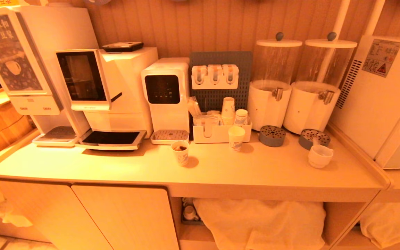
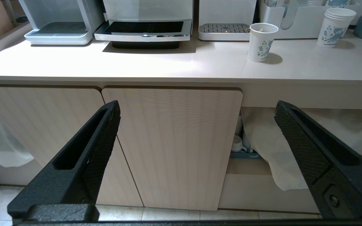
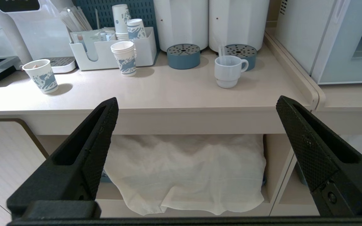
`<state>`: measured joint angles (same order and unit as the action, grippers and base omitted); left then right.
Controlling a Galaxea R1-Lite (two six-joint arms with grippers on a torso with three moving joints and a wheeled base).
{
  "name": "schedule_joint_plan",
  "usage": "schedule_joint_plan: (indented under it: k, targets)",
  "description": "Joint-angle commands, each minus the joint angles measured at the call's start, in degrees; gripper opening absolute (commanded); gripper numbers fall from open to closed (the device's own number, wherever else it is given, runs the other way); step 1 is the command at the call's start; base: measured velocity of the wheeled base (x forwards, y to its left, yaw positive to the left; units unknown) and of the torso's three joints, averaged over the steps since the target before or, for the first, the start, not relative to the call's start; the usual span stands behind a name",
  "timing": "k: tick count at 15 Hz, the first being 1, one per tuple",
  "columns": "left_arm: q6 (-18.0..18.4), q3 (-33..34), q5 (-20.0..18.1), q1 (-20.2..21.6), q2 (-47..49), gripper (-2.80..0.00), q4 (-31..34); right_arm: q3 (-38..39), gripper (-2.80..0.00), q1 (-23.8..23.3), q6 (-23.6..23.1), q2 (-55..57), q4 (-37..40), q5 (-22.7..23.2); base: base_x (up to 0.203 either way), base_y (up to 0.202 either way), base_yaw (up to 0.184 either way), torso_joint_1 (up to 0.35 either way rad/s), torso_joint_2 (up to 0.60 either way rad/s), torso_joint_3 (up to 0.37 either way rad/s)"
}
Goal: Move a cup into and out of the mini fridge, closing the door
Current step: Open the freezer door
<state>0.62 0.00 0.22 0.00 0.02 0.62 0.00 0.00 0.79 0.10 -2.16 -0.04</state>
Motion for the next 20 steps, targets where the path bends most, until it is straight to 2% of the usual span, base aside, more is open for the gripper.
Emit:
schedule_joint_plan:
  k: [1,15,20]
  targets:
    - [0.0,0.0,0.0,0.0,0.0,0.0,0.0,0.9,0.0,0.0,0.0,0.0,0.0,0.0,0.0,0.0,0.0,0.0,0.0,0.0]
    - [0.3,0.0,0.0,0.0,0.0,0.0,-0.1,0.9,0.0,0.0,0.0,0.0,0.0,0.0,0.0,0.0,0.0,0.0,0.0,0.0]
    - [0.1,0.0,0.0,0.0,0.0,0.0,-0.1,0.9,0.0,0.0,0.0,0.0,0.0,0.0,-0.158,0.0,0.0,0.003,0.0,0.001]
